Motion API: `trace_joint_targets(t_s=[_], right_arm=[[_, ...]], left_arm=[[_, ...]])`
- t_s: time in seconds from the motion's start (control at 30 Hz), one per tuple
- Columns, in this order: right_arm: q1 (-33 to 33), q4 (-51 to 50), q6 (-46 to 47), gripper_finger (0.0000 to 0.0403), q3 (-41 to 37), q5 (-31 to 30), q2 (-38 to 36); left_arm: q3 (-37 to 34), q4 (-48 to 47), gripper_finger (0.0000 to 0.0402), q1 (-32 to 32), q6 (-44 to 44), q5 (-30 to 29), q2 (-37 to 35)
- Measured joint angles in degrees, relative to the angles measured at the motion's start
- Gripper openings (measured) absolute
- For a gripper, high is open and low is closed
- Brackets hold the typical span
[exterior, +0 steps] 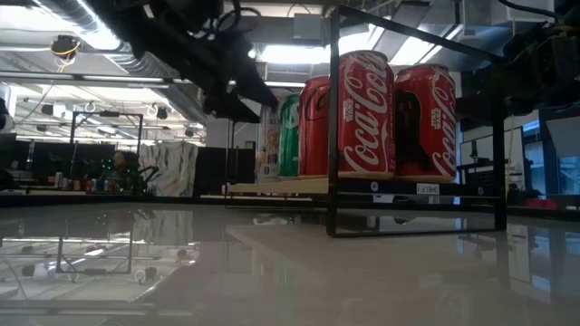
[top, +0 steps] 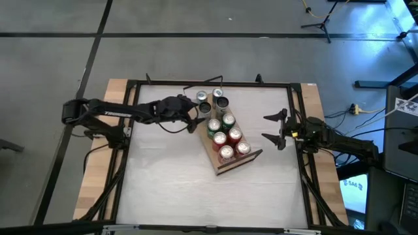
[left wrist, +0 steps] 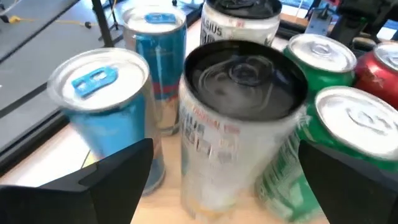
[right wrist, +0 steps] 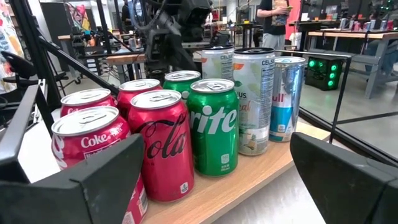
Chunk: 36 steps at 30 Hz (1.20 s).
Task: Place canned beverage on shelf
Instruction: Return to Home Position
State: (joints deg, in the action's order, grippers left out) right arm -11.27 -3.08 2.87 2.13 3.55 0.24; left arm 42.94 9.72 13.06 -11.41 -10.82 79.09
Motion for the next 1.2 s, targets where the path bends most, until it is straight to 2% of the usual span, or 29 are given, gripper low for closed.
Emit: trace_joint_targets(t_s=[0.3,0.5,0.8,1.2], right_arm=[[0.00,-0.05,0.00,0.0399,0.00,-0.66,0.00],[0.00,-0.03,0.00,0.0399,0.00,-0.57,0.01],[0.00,-0.01,0.00,0.0399,0.00,-0.57,0.00],[0.00,-0.01,0.00,0.0399,0.00,-0.57,-0.01]], left_arm=[[0.00,-8.95,0.0390,-0.83,0.41,0.01,-9.93],[0.00,-12.57,0.0390,-3.58,6.46,0.03,-18.45],[0.04,-16.52,0.0390,-6.39,7.77,6.31,-33.33],[-2.23,-28.75,0.0390,-9.04,9.59,5.95,-54.57]])
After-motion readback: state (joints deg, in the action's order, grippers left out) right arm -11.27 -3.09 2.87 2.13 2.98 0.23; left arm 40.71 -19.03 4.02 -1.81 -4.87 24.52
